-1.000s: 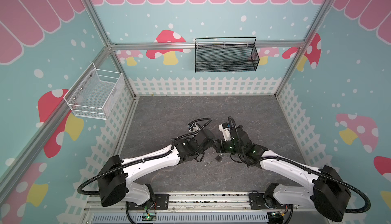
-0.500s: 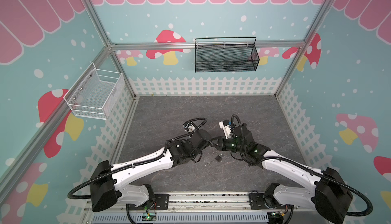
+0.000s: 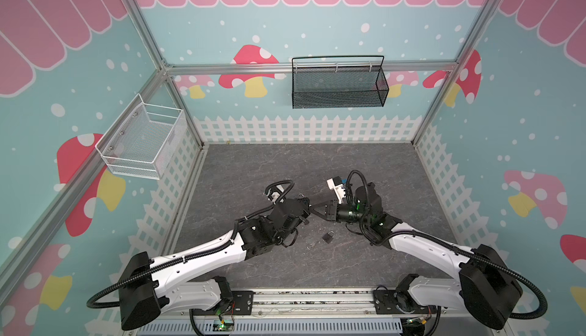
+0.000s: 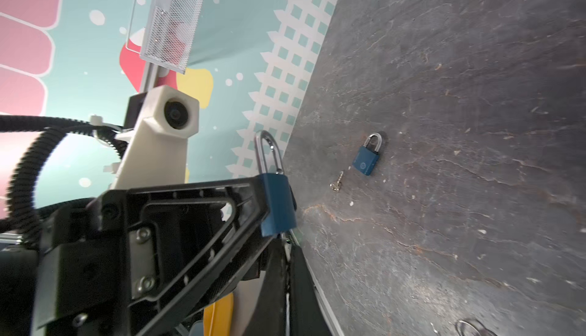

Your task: Unlock with the key

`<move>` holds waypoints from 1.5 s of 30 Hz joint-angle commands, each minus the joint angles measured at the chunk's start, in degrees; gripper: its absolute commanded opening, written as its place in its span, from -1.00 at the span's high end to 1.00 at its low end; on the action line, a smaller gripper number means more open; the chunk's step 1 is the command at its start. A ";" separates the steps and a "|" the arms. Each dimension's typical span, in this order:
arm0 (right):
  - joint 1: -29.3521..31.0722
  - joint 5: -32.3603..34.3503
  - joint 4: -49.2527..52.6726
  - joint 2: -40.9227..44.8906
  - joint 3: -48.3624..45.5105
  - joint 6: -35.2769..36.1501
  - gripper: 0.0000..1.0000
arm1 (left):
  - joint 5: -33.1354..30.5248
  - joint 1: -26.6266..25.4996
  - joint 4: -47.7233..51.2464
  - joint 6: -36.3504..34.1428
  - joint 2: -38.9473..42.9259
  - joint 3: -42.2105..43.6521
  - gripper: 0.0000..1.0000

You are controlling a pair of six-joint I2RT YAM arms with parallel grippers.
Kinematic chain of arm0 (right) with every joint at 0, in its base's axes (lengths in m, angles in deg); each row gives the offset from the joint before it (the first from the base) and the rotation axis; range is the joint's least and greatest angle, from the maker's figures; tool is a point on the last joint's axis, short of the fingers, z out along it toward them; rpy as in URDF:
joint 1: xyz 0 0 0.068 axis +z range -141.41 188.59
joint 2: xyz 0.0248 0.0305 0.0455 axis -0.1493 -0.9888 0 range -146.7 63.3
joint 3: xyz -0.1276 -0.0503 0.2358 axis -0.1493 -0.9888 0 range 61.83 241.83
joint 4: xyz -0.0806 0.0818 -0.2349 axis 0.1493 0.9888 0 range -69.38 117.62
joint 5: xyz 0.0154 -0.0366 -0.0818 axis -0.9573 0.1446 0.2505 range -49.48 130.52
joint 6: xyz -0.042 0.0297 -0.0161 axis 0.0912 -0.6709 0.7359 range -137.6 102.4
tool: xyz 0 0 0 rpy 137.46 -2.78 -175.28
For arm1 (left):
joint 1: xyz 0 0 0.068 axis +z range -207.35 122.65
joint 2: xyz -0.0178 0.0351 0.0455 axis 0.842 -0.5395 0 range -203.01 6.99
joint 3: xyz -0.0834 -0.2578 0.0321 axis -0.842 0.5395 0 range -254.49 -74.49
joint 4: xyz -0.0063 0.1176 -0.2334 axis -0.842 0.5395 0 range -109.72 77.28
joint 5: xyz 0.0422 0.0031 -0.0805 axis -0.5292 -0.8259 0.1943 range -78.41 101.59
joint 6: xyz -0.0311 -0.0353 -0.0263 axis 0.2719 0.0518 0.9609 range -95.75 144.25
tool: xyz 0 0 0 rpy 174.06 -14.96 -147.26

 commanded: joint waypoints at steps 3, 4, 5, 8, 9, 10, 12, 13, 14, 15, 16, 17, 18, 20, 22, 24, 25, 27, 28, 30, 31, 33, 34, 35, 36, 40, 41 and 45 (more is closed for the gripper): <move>0.17 -5.30 -17.11 -0.76 0.21 -5.93 1.00 | 7.62 -0.45 0.60 -0.17 0.15 2.14 1.00; 0.21 -5.26 -17.12 -0.92 0.12 -5.83 1.00 | 7.61 -0.36 0.69 -0.21 0.25 2.20 1.00; 0.21 -5.16 -16.95 -1.01 0.03 -5.71 1.00 | 7.56 -0.19 0.65 -0.22 0.42 2.21 1.00; 0.12 -4.97 -17.01 -1.85 -0.48 -6.22 1.00 | 7.39 -0.01 0.42 -0.45 0.68 2.12 1.00; 0.18 -4.93 -17.14 -2.19 -0.74 -6.77 1.00 | 7.27 0.00 0.30 -0.52 0.82 2.14 1.00; 0.17 -4.77 -17.59 -2.42 -1.15 -7.50 1.00 | 7.10 0.02 0.15 -0.54 0.91 2.20 1.00; 0.17 -3.84 -17.96 -2.37 -1.79 -7.99 1.00 | 6.74 0.10 -0.19 -0.36 1.12 2.55 1.00; 0.19 -3.38 -17.68 -2.30 -1.77 -7.83 1.00 | 6.58 0.16 -0.28 -0.27 1.20 2.69 1.00; 0.18 -2.93 -17.32 -2.16 -1.70 -7.41 1.00 | 6.54 0.32 -0.28 -0.26 1.30 2.74 1.00; 0.21 -2.73 -16.71 -2.01 -1.52 -6.78 1.00 | 6.50 0.42 -0.11 -0.31 1.38 2.75 1.00; 0.17 -2.54 -15.61 -2.04 -1.10 -5.98 1.00 | 6.49 0.61 0.05 -0.42 1.39 2.69 1.00; 0.22 -2.27 -14.24 -1.99 -0.72 -4.81 1.00 | 6.56 0.69 0.70 -0.59 1.39 2.38 1.00; 0.21 -1.92 -13.00 -1.92 -0.51 -3.77 1.00 | 6.53 0.86 1.58 -0.86 1.23 1.86 1.00; 0.22 -0.58 -9.93 -1.58 -0.04 -0.93 1.00 | 6.44 1.07 3.74 -1.71 0.80 0.41 1.00; 0.16 0.88 -6.42 -1.38 0.42 1.39 1.00 | 6.43 1.20 4.53 -2.55 0.56 -0.24 1.00; -0.01 1.66 -4.89 -1.38 0.67 3.59 1.00 | 6.39 1.39 5.71 -2.98 0.51 -0.73 1.00; -0.01 1.90 -4.37 -1.35 0.86 4.29 1.00 | 4.68 1.50 6.16 -3.35 0.60 -1.01 1.00; -0.01 2.89 -1.89 -1.28 1.58 6.18 0.97 | 4.22 1.82 6.94 -4.35 0.69 -1.63 1.00; -0.01 3.42 -0.69 -1.15 1.90 7.26 0.92 | 4.02 2.05 7.47 -4.94 0.71 -2.10 1.00; -0.03 4.60 1.49 -0.79 2.60 9.35 0.83 | 3.85 2.50 8.33 -6.06 0.77 -2.92 1.00; -0.01 5.19 2.49 -0.48 2.79 10.33 0.78 | 3.69 2.75 8.57 -6.75 0.78 -3.36 1.00; -0.01 6.53 5.20 0.33 3.36 12.68 0.66 | 3.46 3.39 9.52 -8.45 0.93 -4.54 1.00; 0.03 7.35 6.82 0.81 3.60 13.90 0.59 | 3.15 3.64 10.03 -9.77 0.95 -5.17 1.00; -0.03 8.04 8.24 1.43 3.80 15.06 0.51 | 2.87 3.73 10.69 -11.25 0.95 -6.04 1.00; -0.04 8.69 9.45 2.05 4.02 16.10 0.46 | 2.78 3.82 11.31 -12.66 0.87 -6.82 1.00; -0.91 10.13 14.64 4.52 5.55 20.31 0.23 | 2.24 3.86 13.89 -18.29 1.01 -9.14 1.00; -1.27 10.36 16.06 5.17 6.02 21.34 0.19 | 1.93 3.86 14.32 -20.01 1.20 -9.42 1.00; -2.91 11.62 21.91 8.05 7.50 24.94 0.05 | 1.59 4.04 14.41 -28.43 2.56 -8.96 1.00</move>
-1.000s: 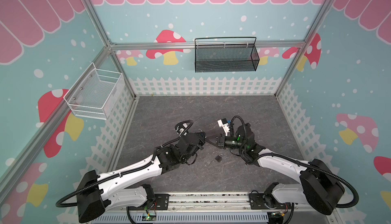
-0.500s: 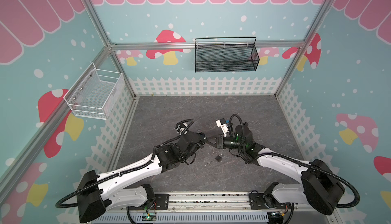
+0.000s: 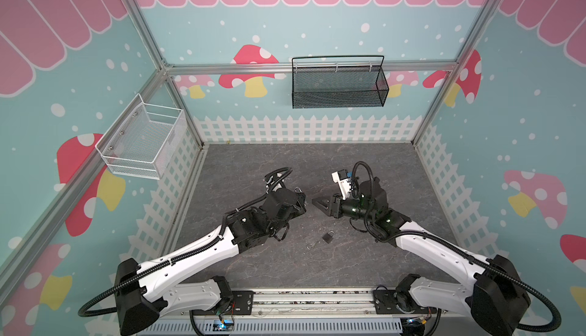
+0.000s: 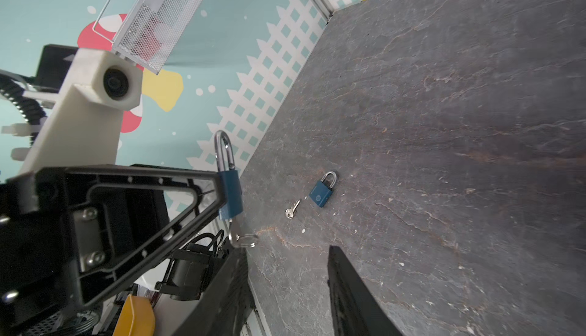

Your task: Unlock with the key

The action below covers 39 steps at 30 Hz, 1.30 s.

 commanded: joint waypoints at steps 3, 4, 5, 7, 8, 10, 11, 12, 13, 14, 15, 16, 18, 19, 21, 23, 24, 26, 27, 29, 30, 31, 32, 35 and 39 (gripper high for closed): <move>-1.94 4.71 10.97 4.92 3.27 7.88 -0.04 | -0.78 0.65 0.08 -16.66 2.77 1.04 1.00; -2.10 5.74 12.84 5.61 4.02 9.21 -0.07 | -0.35 0.65 -1.19 -19.92 3.32 1.92 1.00; -2.17 6.88 14.75 6.08 4.76 10.50 -0.10 | 0.17 0.65 -2.62 -23.46 3.83 2.95 1.00; -2.19 8.37 18.08 6.54 6.71 13.04 -0.11 | 1.00 0.65 -5.78 -29.60 5.06 5.24 1.00; -2.17 9.09 19.80 6.50 7.75 14.27 -0.12 | 1.48 0.65 -8.18 -32.79 5.91 7.02 1.00; -2.19 10.16 22.71 6.25 9.72 16.00 -0.13 | 2.59 0.65 -13.87 -37.44 7.82 10.88 1.00; -2.18 10.25 23.98 6.04 10.72 16.91 -0.14 | 4.50 0.64 -17.10 -39.92 8.72 12.96 1.00; -2.19 10.19 24.92 5.80 11.63 17.62 -0.15 | 5.64 0.65 -19.85 -42.03 9.41 14.60 1.00; -2.12 10.15 26.01 5.30 12.73 18.12 -0.16 | 7.07 0.65 -22.31 -44.33 9.93 16.29 1.00; -2.05 10.13 27.27 4.65 13.97 18.81 -0.17 | 8.09 0.67 -24.55 -46.46 10.43 17.74 1.00; -1.97 9.87 28.32 3.96 15.04 19.33 -0.17 | 8.80 0.65 -26.53 -48.00 10.65 18.88 1.00; -1.90 9.63 29.55 3.10 16.35 20.11 -0.18 | 9.29 0.65 -28.38 -49.50 10.81 19.83 1.00; -1.52 9.45 31.24 1.71 18.36 21.15 -0.19 | 9.29 0.65 -30.88 -51.60 10.54 21.18 1.00; -0.86 9.77 31.93 0.94 19.47 21.48 -0.20 | 9.14 0.65 -31.69 -52.53 10.28 21.50 1.00; 0.79 11.52 33.68 -0.73 21.74 22.08 -0.20 | 9.25 0.59 -31.90 -53.76 9.36 21.39 1.00; 1.83 11.27 34.47 -2.11 23.26 22.18 -0.21 | 9.08 0.56 -31.85 -54.52 8.36 21.09 1.00; 2.06 11.29 34.52 -2.46 23.55 22.07 -0.21 | 9.18 0.56 -31.93 -54.68 8.06 20.97 1.00; 2.91 11.54 34.66 -3.29 24.36 22.23 -0.22 | 9.44 0.56 -32.28 -54.88 7.54 21.04 1.00; 3.44 11.86 35.11 -3.88 25.05 22.54 -0.22 | 9.50 0.56 -32.54 -54.88 7.42 21.16 1.00; 4.25 12.56 36.04 -4.80 26.50 22.98 -0.22 | 9.19 0.56 -33.23 -54.64 7.09 21.43 1.00; 4.63 12.92 36.42 -5.19 27.18 23.25 -0.22 | 9.10 0.56 -33.30 -54.61 6.98 21.42 1.00; 4.98 13.37 36.66 -5.57 27.62 23.32 -0.23 | 9.07 0.56 -33.27 -54.62 6.77 21.35 1.00; 5.24 13.79 36.77 -5.99 27.93 23.38 -0.24 | 9.25 0.56 -33.26 -54.62 6.73 21.27 1.00; 6.43 14.52 37.47 -7.98 29.45 23.82 -0.24 | 9.14 0.47 -33.31 -54.57 6.18 21.00 1.00; 7.86 16.88 38.81 -10.17 31.38 24.64 -0.25 | 8.82 0.47 -33.45 -54.44 5.92 20.78 1.00</move>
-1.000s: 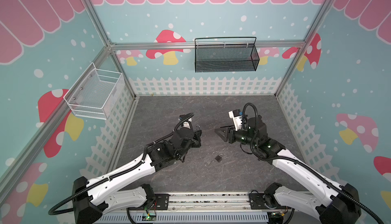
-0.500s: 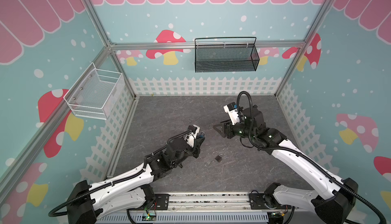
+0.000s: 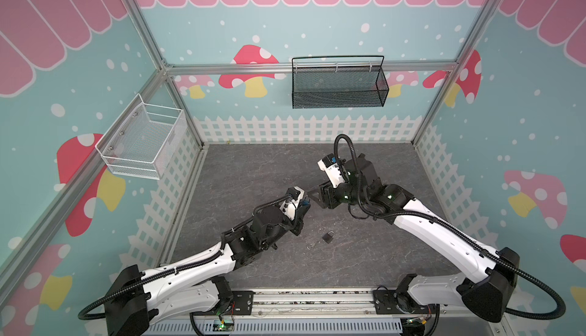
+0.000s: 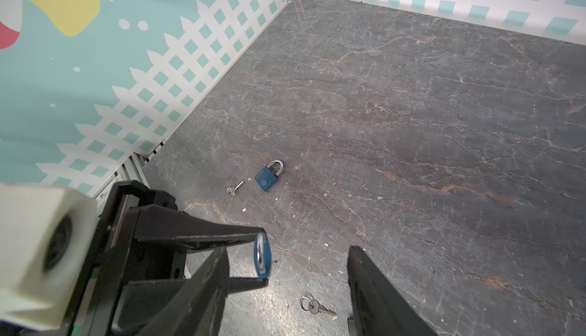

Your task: Unlock with the key

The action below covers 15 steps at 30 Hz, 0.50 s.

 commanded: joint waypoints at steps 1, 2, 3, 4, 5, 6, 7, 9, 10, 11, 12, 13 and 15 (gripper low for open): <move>0.98 2.73 2.53 -1.60 2.11 2.27 -0.25 | 0.26 0.15 -1.90 -1.68 -0.15 -0.62 1.00; 1.11 3.24 2.75 -1.87 2.48 2.37 -0.25 | 0.25 0.15 -1.90 -1.70 -0.09 -0.67 1.00; 1.19 3.87 3.14 -2.32 2.83 2.44 -0.25 | 0.27 0.15 -1.89 -1.65 -0.07 -0.62 1.00; 1.35 4.35 3.35 -2.81 3.21 2.67 -0.26 | 0.16 0.15 -1.90 -1.61 -0.04 -0.63 1.00; 1.51 4.63 3.71 -3.26 3.58 2.88 -0.26 | 0.06 0.15 -1.81 -1.61 -0.14 -0.62 1.00; 1.60 4.77 4.04 -3.70 3.91 3.05 -0.26 | 0.01 0.16 -1.81 -1.65 -0.14 -0.62 1.00; 1.70 5.07 4.58 -4.22 4.31 3.28 -0.26 | -0.11 0.15 -1.75 -1.57 -0.21 -0.62 1.00; 2.02 5.97 5.38 -4.98 4.94 3.51 -0.26 | -0.17 0.15 -1.79 -1.52 -0.07 -0.62 1.00; 2.14 6.66 5.63 -5.19 5.19 3.60 -0.26 | -0.13 0.15 -1.75 -1.59 0.02 -0.56 1.00; 2.14 7.34 5.90 -5.38 5.41 3.69 -0.27 | -0.20 0.15 -1.73 -1.61 0.04 -0.45 1.00; 2.14 7.80 6.31 -5.50 5.73 3.84 -0.26 | -0.19 0.15 -1.62 -1.61 0.00 -0.52 1.00; 2.21 8.48 6.87 -5.95 6.19 3.89 -0.27 | -0.25 0.15 -1.50 -1.62 -0.01 -0.52 1.00; 2.24 10.28 8.41 -6.73 7.20 3.85 -0.27 | -0.30 0.08 -1.09 -1.70 -0.20 -0.62 1.00</move>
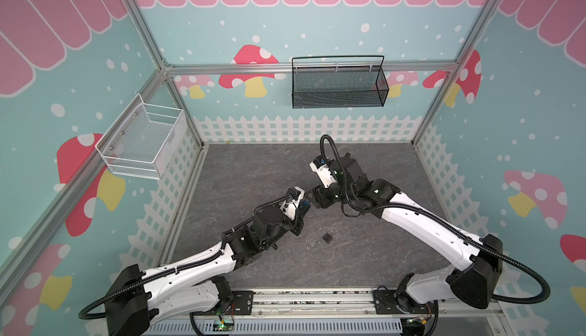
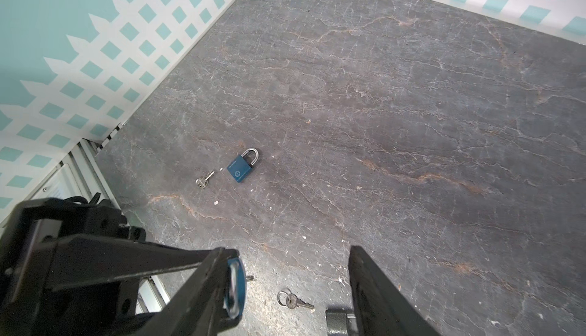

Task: Unlock with the key
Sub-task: 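Hold the open padlock in the left gripper while the right gripper hovers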

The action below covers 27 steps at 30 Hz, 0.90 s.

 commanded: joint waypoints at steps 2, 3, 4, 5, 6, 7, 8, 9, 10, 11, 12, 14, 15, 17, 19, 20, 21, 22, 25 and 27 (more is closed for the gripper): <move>0.39 4.27 4.15 -1.76 3.16 1.57 -0.27 | -0.10 0.15 -0.99 -1.62 -0.10 -0.67 1.00; 0.40 4.52 4.65 -2.02 3.51 1.61 -0.27 | -0.12 0.15 -1.00 -1.67 -0.11 -0.62 1.00; 0.39 4.94 5.18 -2.29 3.85 1.66 -0.28 | -0.10 0.15 -1.07 -1.69 -0.11 -0.62 1.00; 0.40 5.35 5.70 -2.62 4.25 1.70 -0.29 | -0.09 0.15 -1.00 -1.72 0.02 -0.64 1.00; 0.40 5.88 6.25 -2.89 4.75 1.86 -0.29 | -0.07 0.15 -0.95 -1.85 0.04 -0.64 1.00; 0.39 6.39 6.56 -3.01 5.00 2.05 -0.30 | -0.10 0.15 -0.82 -1.91 0.12 -0.62 1.00; 0.33 6.90 6.74 -3.12 5.17 2.14 -0.31 | -0.10 0.15 -0.85 -1.96 0.15 -0.62 1.00; 0.31 7.31 7.05 -3.27 5.41 2.29 -0.32 | -0.17 0.15 -0.82 -2.11 0.17 -0.67 1.00; 0.31 7.42 7.41 -3.50 5.67 2.48 -0.35 | -0.23 0.15 -0.54 -2.18 0.17 -0.79 1.00; 0.19 7.38 7.76 -3.62 5.86 2.66 -0.37 | -0.21 0.15 -0.32 -2.27 0.28 -0.97 1.00; 0.10 7.35 8.01 -3.66 6.08 2.67 -0.39 | -0.13 0.15 -0.09 -2.33 0.30 -0.98 1.00; -0.34 6.77 8.31 -3.73 6.15 2.80 -0.42 | -0.04 0.15 -0.29 -2.38 0.48 -0.82 1.00; -0.67 6.15 8.43 -3.63 6.24 2.92 -0.43 | -0.09 0.15 -0.53 -2.38 0.57 -0.76 1.00; -1.15 5.12 8.44 -3.24 6.01 3.19 -0.43 | -0.10 0.15 -0.73 -2.25 0.62 -0.58 1.00; -1.52 3.59 8.26 -2.44 5.18 3.52 -0.44 | -0.19 0.15 -0.89 -2.16 0.64 -0.50 1.00; -1.62 2.81 8.11 -2.18 4.83 3.67 -0.45 | -0.18 0.15 -1.04 -2.11 0.64 -0.42 1.00; -1.70 2.04 7.87 -1.76 4.30 3.96 -0.45 | -0.25 0.15 -1.34 -2.03 0.65 -0.23 1.00; -1.79 1.44 7.86 -1.48 3.79 3.98 -0.45 | -0.27 0.15 -1.71 -1.94 0.60 -0.11 1.00; -1.88 1.08 7.79 -0.71 2.60 3.68 -0.45 | -0.12 0.15 -2.55 -1.69 0.41 -0.03 1.00; -1.97 0.77 7.64 -0.27 2.01 3.55 -0.45 | -0.17 0.15 -2.77 -1.56 0.17 -0.08 1.00</move>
